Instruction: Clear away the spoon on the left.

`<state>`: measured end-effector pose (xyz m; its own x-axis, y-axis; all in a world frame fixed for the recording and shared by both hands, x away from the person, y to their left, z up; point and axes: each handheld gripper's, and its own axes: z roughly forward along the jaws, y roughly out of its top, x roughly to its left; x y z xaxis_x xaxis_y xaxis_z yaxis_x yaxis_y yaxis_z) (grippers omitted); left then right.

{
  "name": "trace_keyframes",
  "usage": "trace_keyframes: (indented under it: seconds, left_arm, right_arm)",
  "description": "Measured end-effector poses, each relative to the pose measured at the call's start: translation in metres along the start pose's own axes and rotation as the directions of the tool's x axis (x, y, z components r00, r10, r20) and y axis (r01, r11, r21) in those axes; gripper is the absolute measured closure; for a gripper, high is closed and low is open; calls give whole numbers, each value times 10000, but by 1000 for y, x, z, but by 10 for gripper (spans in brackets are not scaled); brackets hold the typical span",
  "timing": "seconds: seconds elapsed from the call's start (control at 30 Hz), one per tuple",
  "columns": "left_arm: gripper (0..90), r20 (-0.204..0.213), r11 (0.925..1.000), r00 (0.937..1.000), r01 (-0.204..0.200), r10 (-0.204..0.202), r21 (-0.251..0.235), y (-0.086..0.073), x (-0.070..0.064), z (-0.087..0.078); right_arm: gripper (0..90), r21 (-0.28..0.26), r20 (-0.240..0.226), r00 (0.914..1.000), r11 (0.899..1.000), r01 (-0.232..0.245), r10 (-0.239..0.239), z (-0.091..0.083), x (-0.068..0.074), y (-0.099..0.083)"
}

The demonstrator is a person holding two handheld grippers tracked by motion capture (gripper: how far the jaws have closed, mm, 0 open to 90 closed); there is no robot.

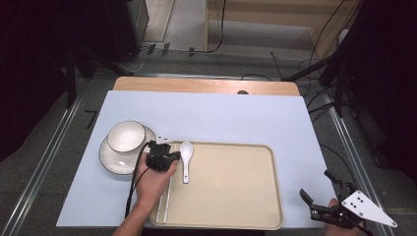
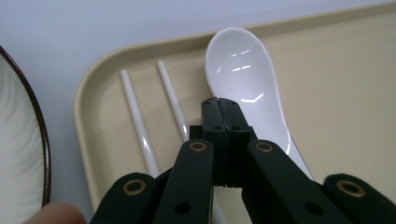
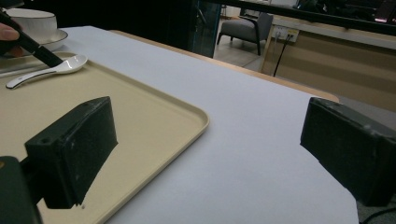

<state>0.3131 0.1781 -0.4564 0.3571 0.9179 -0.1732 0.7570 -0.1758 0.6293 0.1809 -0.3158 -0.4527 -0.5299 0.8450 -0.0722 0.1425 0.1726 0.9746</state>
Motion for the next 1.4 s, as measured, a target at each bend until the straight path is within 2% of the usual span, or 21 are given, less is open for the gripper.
trace_keyframes:
  seconds: [0.13, 0.2, 0.3, 0.4, 0.5, 0.57, 0.77, 0.9, 1.17, 1.33, 1.4]
  left_arm:
    - [900, 7, 9992, 10000, 65, -65, -385, 1, -3, -7]
    - [900, 181, 9986, 9998, -5, 15, -521, -1, -9, -15]
    - [900, 650, 9989, 9977, -162, 190, -446, -7, -22, -23]
    - [900, 1112, 9990, 9929, -399, 417, -182, -18, -35, -29]
    - [900, 1289, 9982, 9898, -606, 599, 15, -32, -42, -35]
    - [900, 1261, 9972, 9895, -728, 703, 150, -41, -45, -39]
    - [900, 1174, 9953, 9903, -811, 745, 526, -52, -43, -33]
    - [900, 1083, 9954, 9910, -838, 785, 458, -51, -42, -32]
    - [900, 1078, 9969, 9923, -657, 607, 435, -50, -37, -31]
    - [900, 1405, 9977, 9881, -659, 630, 162, -48, -33, -36]
    - [800, 1668, 9983, 9843, -586, 573, 25, -46, -29, -41]
  right_arm:
    - [37, -12, 11, 10000, 10000, -17, 17, 0, 0, 0]
    - [37, -19, 33, 10000, 10000, 6, -5, -1, -1, 0]
    - [37, -6, 18, 10000, 10000, -47, 47, 0, -1, -1]
    - [37, -4, 17, 10000, 10000, -18, 18, 0, -1, 0]
    - [37, -39, 2, 10000, 10000, -22, 22, -1, 0, 0]
    - [37, -66, 38, 10000, 10000, 24, -23, -1, 0, 0]
    - [37, -47, -16, 10000, 10000, -30, 30, -1, 0, 1]
    - [37, -57, 8, 10000, 10000, 13, -13, -1, 0, 1]
    - [37, -18, -18, 10000, 10000, -13, 13, 0, 0, 0]
    - [37, -15, -11, 10000, 10000, 6, -6, 0, 0, 0]
    - [37, -9, -7, 10000, 10000, 14, -14, 0, 0, 0]
